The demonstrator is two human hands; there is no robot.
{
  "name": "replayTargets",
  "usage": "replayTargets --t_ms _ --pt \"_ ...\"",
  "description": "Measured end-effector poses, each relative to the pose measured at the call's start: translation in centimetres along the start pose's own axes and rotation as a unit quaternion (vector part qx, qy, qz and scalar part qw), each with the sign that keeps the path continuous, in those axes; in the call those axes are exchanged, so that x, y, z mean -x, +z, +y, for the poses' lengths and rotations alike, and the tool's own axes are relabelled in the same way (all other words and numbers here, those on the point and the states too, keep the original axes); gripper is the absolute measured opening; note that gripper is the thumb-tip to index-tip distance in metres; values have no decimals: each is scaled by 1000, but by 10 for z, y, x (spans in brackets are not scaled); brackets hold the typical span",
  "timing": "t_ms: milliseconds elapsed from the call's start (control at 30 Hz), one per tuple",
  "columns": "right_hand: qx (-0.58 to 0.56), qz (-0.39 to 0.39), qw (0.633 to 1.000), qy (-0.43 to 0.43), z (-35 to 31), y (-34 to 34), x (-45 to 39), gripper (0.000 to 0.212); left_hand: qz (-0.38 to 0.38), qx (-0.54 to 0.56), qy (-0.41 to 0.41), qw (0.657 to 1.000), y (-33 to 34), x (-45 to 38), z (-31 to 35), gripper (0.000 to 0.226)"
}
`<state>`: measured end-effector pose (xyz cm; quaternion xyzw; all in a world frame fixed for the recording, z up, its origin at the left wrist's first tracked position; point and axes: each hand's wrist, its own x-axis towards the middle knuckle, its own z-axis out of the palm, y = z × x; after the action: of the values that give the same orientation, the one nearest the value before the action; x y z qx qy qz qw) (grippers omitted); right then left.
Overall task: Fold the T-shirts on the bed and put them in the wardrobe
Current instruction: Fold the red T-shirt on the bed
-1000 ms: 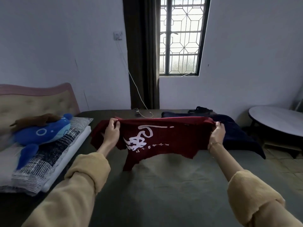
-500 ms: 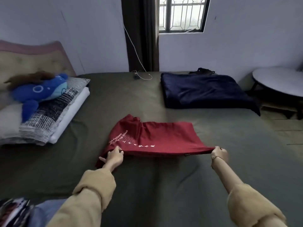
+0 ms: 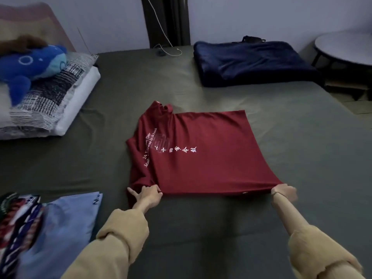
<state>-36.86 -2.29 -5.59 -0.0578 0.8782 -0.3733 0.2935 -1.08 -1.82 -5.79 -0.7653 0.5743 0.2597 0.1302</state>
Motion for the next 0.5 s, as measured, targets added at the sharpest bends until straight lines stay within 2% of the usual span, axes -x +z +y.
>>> replayTargets --t_ms 233,500 --pt "-6 61 998 -18 49 14 -11 35 60 -48 20 997 45 -14 -7 27" --pt "-41 62 996 -45 73 22 -28 35 104 25 9 994 62 -19 -13 31"
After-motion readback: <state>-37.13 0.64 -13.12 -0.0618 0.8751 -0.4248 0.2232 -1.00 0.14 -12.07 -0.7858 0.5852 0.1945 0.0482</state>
